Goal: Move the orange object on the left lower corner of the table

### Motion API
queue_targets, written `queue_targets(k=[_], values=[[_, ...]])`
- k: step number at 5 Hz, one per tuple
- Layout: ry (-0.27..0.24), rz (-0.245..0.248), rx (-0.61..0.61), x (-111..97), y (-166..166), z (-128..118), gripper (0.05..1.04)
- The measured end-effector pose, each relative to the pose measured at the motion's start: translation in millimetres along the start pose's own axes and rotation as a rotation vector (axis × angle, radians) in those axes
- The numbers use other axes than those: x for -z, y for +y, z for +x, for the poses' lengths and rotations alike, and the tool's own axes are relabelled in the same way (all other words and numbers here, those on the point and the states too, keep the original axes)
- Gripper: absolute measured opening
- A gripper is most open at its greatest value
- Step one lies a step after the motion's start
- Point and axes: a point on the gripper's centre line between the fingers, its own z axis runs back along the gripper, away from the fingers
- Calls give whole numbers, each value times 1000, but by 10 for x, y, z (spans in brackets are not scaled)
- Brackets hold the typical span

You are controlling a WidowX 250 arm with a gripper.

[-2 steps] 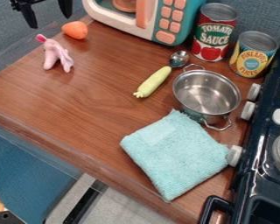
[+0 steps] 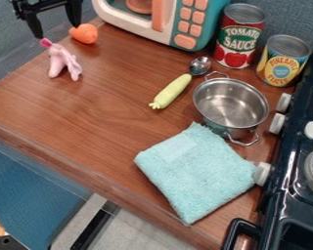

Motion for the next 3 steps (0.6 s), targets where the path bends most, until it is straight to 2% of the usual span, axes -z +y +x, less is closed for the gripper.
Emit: queue_targets(k=[2, 3], values=[[-20, -86, -36, 68, -243, 189, 1000], [-35, -84, -28, 122, -364, 231, 1000]])
